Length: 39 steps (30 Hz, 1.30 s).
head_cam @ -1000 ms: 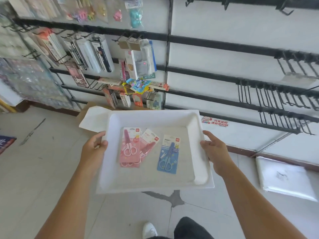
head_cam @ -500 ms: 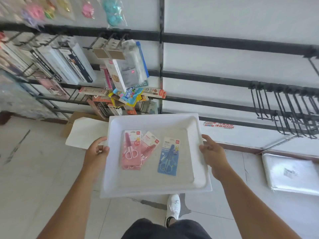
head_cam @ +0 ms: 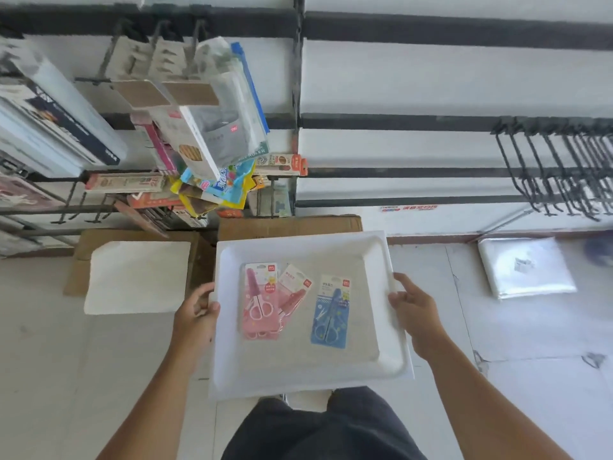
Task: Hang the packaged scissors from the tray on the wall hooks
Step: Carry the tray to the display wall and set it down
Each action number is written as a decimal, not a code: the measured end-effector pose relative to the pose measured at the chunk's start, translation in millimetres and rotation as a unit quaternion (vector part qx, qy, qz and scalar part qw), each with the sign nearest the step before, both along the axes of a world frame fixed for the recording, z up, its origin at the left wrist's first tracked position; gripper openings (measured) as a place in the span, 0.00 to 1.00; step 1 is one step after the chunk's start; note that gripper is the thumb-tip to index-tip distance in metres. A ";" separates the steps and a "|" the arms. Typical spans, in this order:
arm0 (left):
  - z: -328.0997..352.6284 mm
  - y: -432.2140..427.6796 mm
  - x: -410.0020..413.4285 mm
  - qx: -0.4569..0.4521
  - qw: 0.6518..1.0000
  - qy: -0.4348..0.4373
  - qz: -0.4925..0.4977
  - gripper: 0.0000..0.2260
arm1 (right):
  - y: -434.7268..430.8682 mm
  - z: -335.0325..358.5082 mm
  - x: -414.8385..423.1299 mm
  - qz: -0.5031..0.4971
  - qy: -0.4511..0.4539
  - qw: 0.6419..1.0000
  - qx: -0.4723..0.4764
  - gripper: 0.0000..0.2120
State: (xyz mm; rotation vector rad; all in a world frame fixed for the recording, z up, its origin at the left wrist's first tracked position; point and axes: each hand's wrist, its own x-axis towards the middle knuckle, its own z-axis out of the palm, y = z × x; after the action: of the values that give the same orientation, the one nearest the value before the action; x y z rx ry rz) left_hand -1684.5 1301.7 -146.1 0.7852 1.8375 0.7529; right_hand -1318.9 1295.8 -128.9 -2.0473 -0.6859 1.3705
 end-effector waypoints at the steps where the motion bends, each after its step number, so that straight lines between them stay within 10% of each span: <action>1: -4.3 4.3 -5.1 -0.006 1.000 -0.003 -0.002 0.13 | -1.2 -4.0 -6.0 -0.007 0.001 1.000 -0.007 0.19; 23: -104.6 72.8 -1.7 -0.039 0.999 -0.014 0.020 0.27 | 83.3 -102.9 -33.6 -0.086 0.003 0.996 0.015 0.21; 32: -87.7 92.8 6.3 -0.004 1.000 0.008 0.025 0.18 | 84.4 -95.2 -47.5 -0.043 -0.097 0.991 0.086 0.15; 39: -62.7 100.2 27.2 0.065 0.998 -0.020 -0.012 0.10 | 94.4 -69.0 -83.3 -0.016 0.036 0.986 0.163 0.16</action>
State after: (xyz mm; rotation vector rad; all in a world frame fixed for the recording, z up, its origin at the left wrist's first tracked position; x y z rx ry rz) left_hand -1657.3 1401.9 -208.8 0.8681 1.7533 0.8725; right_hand -1402.3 1390.2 -197.9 -1.7345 -0.7857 1.2178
